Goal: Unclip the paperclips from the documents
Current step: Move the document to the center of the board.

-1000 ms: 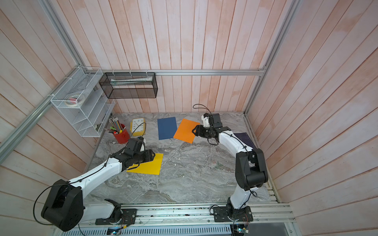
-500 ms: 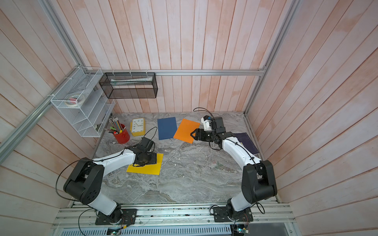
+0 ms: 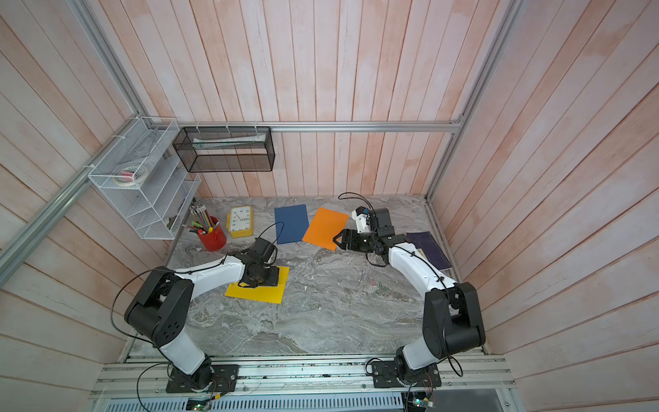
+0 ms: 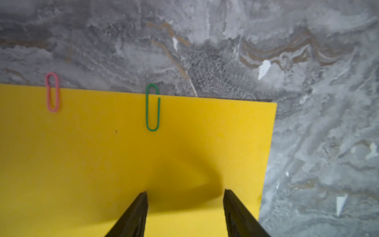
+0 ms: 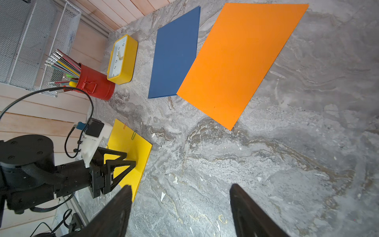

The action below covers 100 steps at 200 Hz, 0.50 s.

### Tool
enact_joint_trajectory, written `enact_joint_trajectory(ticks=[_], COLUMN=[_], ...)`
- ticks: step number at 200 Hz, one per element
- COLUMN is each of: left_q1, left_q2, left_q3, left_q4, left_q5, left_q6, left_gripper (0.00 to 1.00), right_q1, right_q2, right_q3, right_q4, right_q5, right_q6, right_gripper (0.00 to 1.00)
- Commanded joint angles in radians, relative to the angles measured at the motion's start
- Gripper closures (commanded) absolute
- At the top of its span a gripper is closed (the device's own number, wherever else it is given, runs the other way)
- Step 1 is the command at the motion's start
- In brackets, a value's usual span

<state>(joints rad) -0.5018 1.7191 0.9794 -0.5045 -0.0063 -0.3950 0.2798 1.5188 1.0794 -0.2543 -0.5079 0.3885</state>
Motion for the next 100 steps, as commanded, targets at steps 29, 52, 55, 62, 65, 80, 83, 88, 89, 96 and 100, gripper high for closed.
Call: enact_joint_trajectory(ticks=[29,52,55,62,65,80,83,88,89,96,100], left_q1=[-0.088,-0.135,-0.144,-0.163,-0.172,-0.214,-0.223,-0.236,-0.239,-0.259,-0.269], left_q2=[0.105,0.128,0.132,0.145,0.151,0.183,0.188,0.196,0.198,0.205,0.211], left_q3=[0.006,0.049,0.058,0.077,0.087,0.135,0.145,0.157,0.161,0.179,0.189], left_q4=[-0.055,-0.059,-0.061,-0.068,-0.072,-0.099,-0.103,-0.108,-0.109,-0.115,-0.118], left_q5=[0.136,0.166,0.17,0.176,0.178,0.186,0.187,0.191,0.191,0.196,0.201], left_q6=[0.057,0.073,0.076,0.084,0.088,0.11,0.115,0.124,0.125,0.136,0.141], left_gripper=[0.39,0.39,0.39,0.4,0.4,0.4,0.4,0.4,0.4,0.4,0.4], right_q1=[-0.012,-0.017,-0.019,-0.02,-0.022,-0.031,-0.035,-0.04,-0.041,-0.049,-0.054], right_q2=[-0.046,-0.057,-0.057,-0.061,-0.064,-0.075,-0.078,-0.083,-0.084,-0.092,-0.098], right_q3=[-0.039,-0.066,-0.069,-0.078,-0.082,-0.103,-0.108,-0.116,-0.117,-0.128,-0.135], right_q4=[0.007,0.01,0.009,0.01,0.01,0.006,0.006,0.005,0.005,0.003,0.002], right_q5=[-0.021,-0.021,-0.021,-0.02,-0.019,-0.017,-0.017,-0.017,-0.017,-0.016,-0.018], right_q6=[-0.015,-0.014,-0.014,-0.016,-0.015,-0.017,-0.017,-0.019,-0.018,-0.02,-0.02], right_gripper=[0.23,0.23,0.23,0.23,0.23,0.23,0.23,0.23,0.23,0.23,0.23])
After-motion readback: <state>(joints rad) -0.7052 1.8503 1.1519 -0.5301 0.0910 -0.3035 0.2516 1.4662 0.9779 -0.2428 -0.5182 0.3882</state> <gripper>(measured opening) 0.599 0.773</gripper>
